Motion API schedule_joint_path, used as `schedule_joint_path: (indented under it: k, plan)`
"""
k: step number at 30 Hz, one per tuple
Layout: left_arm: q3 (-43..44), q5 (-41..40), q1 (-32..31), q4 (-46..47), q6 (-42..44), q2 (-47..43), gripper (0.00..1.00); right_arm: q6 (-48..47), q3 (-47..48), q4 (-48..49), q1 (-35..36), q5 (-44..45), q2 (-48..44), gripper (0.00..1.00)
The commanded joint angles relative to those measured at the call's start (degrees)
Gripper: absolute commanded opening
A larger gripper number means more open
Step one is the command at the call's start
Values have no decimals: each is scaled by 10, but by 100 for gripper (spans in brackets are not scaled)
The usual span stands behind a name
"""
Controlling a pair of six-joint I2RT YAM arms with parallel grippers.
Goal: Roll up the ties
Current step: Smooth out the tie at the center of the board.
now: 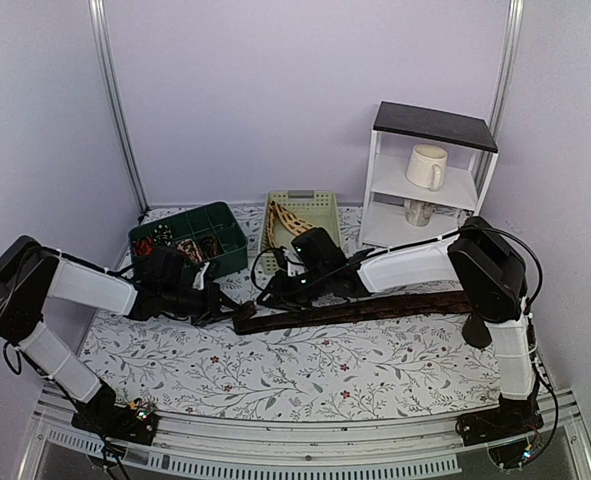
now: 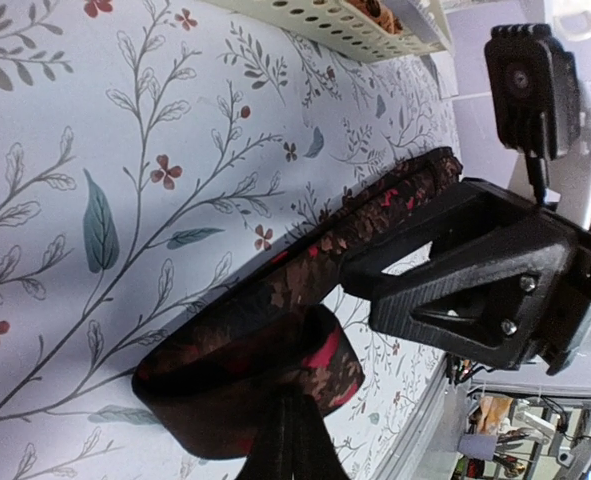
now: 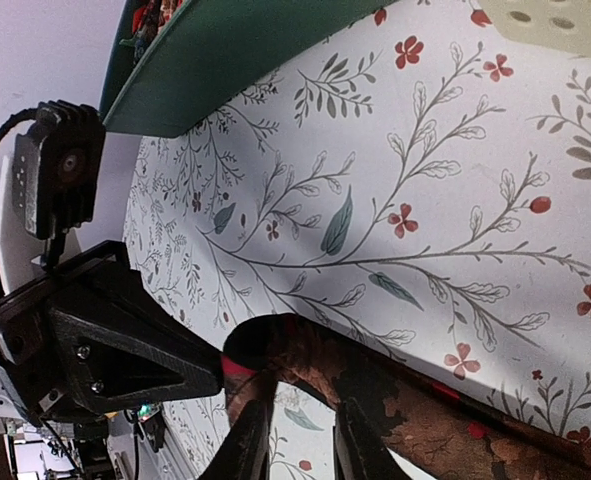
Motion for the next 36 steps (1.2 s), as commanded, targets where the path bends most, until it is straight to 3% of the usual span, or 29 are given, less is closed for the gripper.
schedule_joint_path:
  k: [1,29,36]
  plan:
    - [17,-11,-15,16,5,23,0,12,-1,22,2,-16,-19,25]
    - [35,-28,-42,-16,48,71,0,-2,71,-122,16,8,59,28]
    - [38,-40,-49,-31,60,88,0,-6,82,-140,16,6,73,19]
